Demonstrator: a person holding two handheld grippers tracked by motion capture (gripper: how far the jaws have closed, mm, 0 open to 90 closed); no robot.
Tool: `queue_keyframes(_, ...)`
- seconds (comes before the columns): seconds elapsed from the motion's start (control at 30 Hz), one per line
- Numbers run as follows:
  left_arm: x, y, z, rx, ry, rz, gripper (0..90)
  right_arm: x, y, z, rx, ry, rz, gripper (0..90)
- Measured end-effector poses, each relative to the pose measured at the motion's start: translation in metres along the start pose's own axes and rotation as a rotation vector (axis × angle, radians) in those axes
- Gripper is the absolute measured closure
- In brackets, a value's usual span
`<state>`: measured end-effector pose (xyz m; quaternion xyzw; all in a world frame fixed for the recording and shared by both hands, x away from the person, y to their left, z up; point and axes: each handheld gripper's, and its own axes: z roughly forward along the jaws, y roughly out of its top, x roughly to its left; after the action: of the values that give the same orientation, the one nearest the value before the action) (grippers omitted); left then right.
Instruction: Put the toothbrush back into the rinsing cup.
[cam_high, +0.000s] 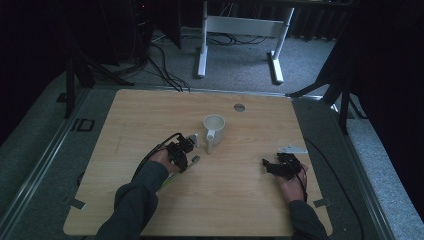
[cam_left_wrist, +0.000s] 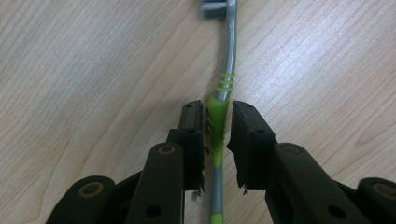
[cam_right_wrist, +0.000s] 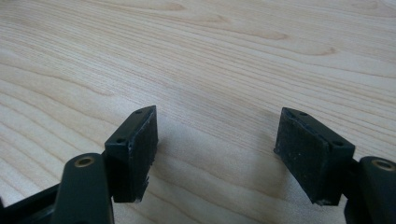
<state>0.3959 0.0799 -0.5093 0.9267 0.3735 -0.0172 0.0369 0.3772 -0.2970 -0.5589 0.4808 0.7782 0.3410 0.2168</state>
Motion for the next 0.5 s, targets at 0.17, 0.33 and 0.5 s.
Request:
queue_keyframes(0.17,-0.0001,0.0003,0.0023,0.002,-0.005,-0.001,74.8,0.0001,0.0,0.0,0.0,0.0,0.001,29.4)
queue_keyframes(0.33,-0.0006,0.0011,0.0036,0.003,-0.009,-0.003,76.0,0.0001,0.0,0.0,0.0,0.0,0.001,29.4)
queue_keyframes(0.5,0.0003,0.0015,0.0046,0.008,-0.012,-0.003,77.5,0.0,0.0,0.0,0.0,0.0,0.0,29.4)
